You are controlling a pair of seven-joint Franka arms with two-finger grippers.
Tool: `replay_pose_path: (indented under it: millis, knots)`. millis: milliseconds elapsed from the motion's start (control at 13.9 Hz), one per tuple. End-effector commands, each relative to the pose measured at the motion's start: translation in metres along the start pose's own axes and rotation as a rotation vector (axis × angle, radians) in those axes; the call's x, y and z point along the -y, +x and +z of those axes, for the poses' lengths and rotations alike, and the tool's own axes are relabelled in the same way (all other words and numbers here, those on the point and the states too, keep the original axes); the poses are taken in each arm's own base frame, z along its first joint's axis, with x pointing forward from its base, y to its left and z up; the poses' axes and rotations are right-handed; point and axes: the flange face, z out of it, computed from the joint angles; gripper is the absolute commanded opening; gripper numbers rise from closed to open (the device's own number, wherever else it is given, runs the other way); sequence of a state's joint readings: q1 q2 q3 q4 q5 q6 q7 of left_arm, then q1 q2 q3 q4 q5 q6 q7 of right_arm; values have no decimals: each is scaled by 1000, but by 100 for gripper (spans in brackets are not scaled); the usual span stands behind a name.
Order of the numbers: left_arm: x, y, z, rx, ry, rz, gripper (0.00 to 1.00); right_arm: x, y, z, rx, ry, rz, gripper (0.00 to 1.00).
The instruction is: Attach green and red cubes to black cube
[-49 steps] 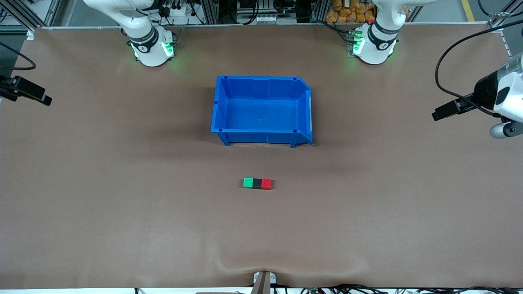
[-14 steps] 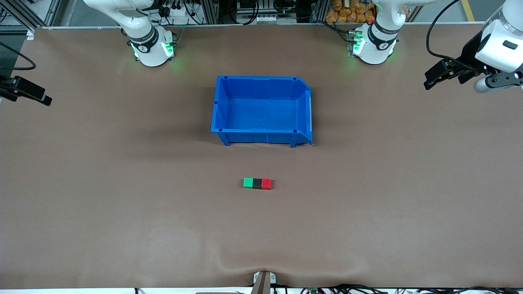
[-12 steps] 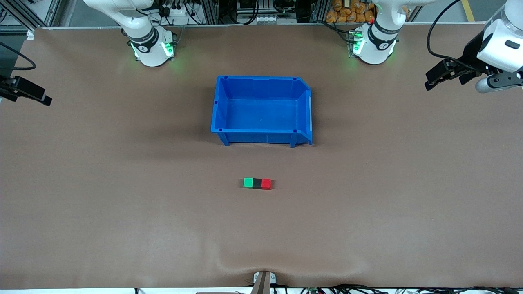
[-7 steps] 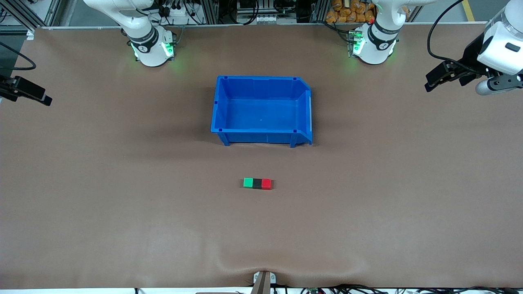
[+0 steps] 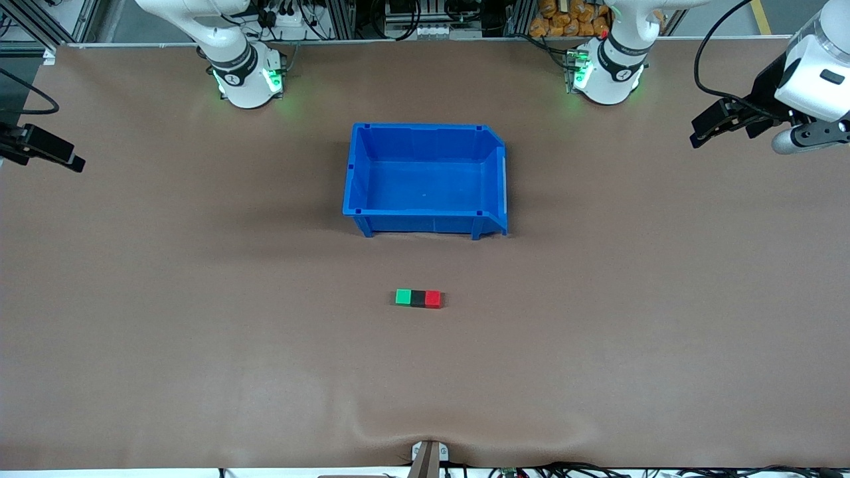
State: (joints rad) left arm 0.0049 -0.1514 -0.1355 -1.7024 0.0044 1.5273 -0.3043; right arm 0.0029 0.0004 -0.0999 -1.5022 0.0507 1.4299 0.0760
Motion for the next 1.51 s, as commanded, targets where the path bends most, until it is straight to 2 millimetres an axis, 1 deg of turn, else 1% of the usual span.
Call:
replay_pose_path:
  millis: [0, 144, 288, 504, 720, 793, 937, 1153, 1441]
  knots:
    - [-1, -2, -5, 22, 13, 18, 100, 2, 3, -2, -1, -3, 11, 100]
    - [1, -5, -9, 26, 16, 15, 100, 1, 3, -2, -1, -7, 12, 100]
    - [5, -7, -18, 34, 19, 11, 100, -1, 3, -2, -1, -7, 15, 100]
    - [10, -8, -20, 41, 23, 15, 100, 1, 3, -2, -1, -9, 12, 100]
    - [14, -8, -20, 40, 20, 40, 100, -3, 2, -3, -3, -8, 18, 100]
    - [18, -7, -20, 40, 21, 43, 100, -1, 2, -3, -3, -8, 15, 100]
    - [18, -7, -21, 41, 20, 51, 100, 0, 3, -2, 0, -7, 13, 100]
    - [22, -7, -23, 37, 20, 78, 100, 8, 1, -2, 4, -9, -2, 100]
    - [21, -7, -28, 26, 16, 83, 100, 5, 2, -2, 1, -5, 7, 100]
